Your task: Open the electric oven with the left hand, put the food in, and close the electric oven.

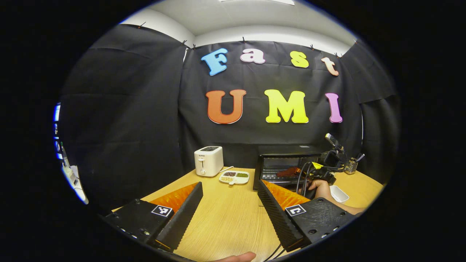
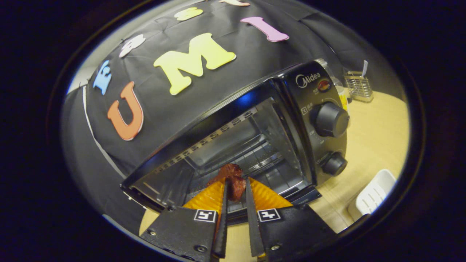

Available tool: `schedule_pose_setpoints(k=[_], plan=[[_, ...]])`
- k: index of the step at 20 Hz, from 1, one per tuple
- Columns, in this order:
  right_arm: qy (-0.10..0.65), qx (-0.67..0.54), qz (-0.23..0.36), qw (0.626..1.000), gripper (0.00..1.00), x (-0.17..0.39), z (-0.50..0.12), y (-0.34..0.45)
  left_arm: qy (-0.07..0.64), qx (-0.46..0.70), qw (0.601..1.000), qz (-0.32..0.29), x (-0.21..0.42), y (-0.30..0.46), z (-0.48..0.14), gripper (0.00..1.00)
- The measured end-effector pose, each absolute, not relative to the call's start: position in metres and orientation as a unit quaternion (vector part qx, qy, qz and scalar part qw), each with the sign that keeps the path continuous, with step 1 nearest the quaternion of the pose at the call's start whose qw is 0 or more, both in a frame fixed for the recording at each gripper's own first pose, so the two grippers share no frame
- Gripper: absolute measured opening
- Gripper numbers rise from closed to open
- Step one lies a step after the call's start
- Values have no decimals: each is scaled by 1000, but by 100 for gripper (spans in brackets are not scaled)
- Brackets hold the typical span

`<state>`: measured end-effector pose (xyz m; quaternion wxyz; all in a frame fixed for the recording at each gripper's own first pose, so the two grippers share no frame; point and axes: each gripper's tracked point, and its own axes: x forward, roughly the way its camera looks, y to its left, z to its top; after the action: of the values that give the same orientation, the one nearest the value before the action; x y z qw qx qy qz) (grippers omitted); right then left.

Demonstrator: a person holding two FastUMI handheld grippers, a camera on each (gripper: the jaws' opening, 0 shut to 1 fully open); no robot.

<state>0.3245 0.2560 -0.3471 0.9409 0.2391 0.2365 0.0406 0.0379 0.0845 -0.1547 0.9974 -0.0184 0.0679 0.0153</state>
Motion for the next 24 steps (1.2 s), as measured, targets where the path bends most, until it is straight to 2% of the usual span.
schedule_pose_setpoints(k=[4, 7, 12, 14, 15, 18, 19, 24], plan=[[224, 201, 41, 953, 38, 314, -334, 246, 83, -22, 996, 11, 34, 80, -167, 96], [212, 175, 51, 960, 52, 293, -324, 235, 101, -28, 995, 3, 33, 71, -180, 96], [202, 171, 89, 960, 57, 239, -294, 218, 124, -25, 992, -21, 33, 47, -193, 97], [186, 163, 99, 964, 58, 218, -274, 203, 127, -21, 991, -33, 37, 33, -193, 97], [176, 159, 102, 966, 65, 207, -262, 194, 127, -20, 991, -42, 37, 24, -194, 96], [142, 148, 105, 973, 72, 176, -221, 162, 131, -20, 989, -72, 45, -5, -195, 96], [132, 134, 102, 977, 82, 166, -207, 149, 135, -19, 987, -81, 49, -15, -198, 97], [43, 84, 128, 987, 92, 110, -125, 99, 167, -13, 979, -116, 67, -65, -223, 97]])
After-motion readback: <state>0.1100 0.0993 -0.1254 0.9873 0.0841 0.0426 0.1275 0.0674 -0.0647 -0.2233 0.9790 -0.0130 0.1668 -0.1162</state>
